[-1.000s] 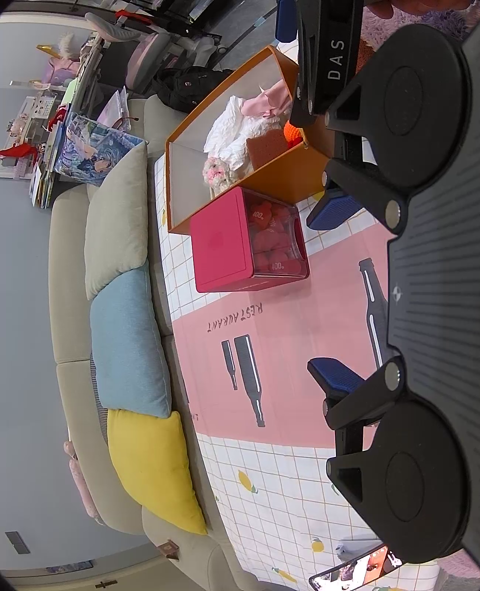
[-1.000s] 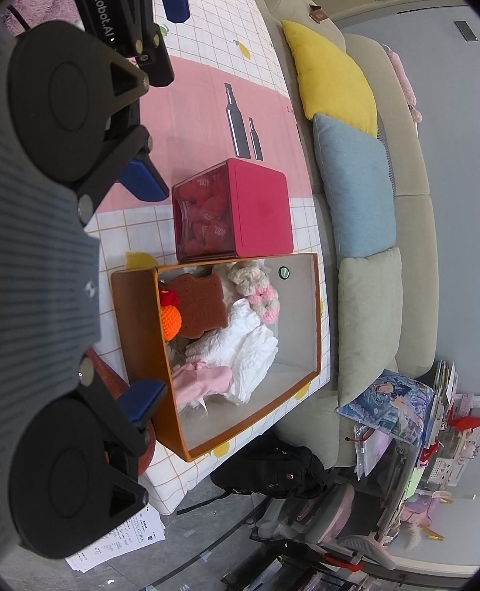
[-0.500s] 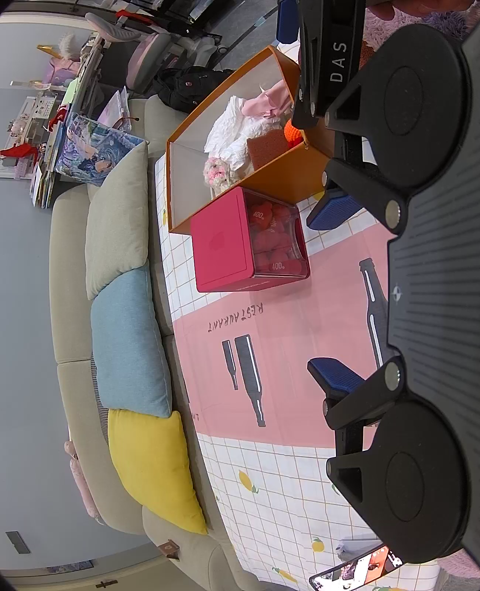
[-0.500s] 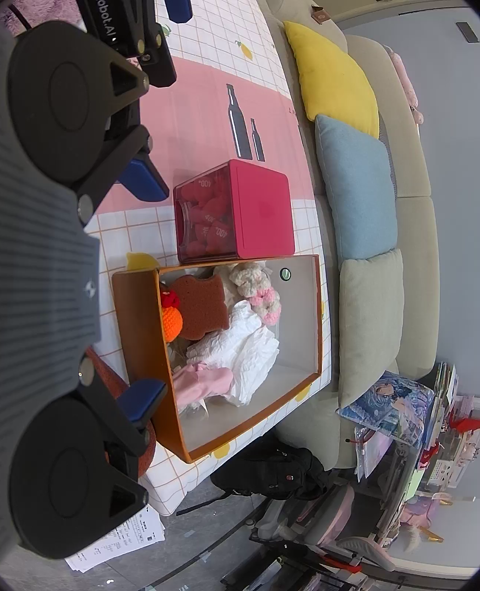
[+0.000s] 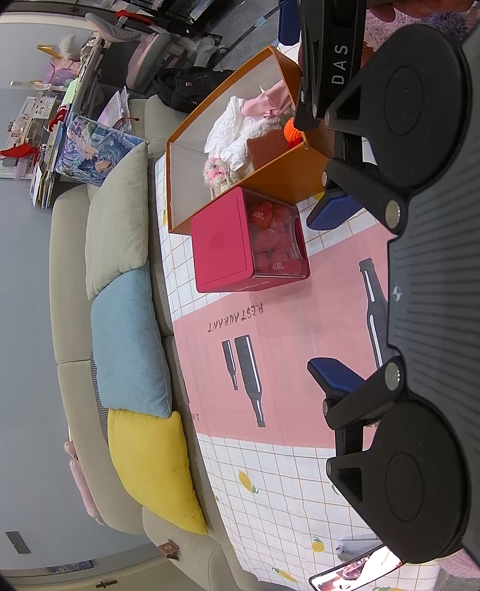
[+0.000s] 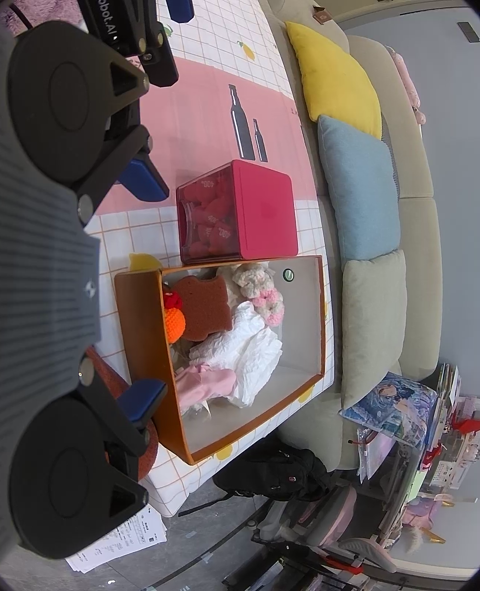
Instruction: Organize soft objects
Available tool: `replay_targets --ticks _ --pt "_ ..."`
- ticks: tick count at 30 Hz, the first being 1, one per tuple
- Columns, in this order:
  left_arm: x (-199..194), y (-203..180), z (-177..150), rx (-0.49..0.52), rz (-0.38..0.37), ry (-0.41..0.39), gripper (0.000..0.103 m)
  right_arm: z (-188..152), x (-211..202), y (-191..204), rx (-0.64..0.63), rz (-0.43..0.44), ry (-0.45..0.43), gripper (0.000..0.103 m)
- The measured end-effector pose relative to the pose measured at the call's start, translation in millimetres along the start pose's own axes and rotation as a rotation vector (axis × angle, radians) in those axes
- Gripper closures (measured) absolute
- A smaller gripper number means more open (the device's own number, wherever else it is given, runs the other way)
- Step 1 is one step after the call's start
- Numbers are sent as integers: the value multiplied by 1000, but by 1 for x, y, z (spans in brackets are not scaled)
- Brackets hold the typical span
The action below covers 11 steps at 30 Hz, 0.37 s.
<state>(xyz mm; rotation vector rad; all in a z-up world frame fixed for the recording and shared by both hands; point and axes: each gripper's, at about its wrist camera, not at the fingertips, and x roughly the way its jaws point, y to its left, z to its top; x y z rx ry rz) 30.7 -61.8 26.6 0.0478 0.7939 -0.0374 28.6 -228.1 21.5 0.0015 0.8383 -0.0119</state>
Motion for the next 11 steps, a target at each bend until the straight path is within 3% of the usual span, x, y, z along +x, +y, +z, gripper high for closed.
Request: replay_targets --ticks 11 --pt "-3 0 2 -2 -7 -9 11 1 1 -2 -8 5 5 3"
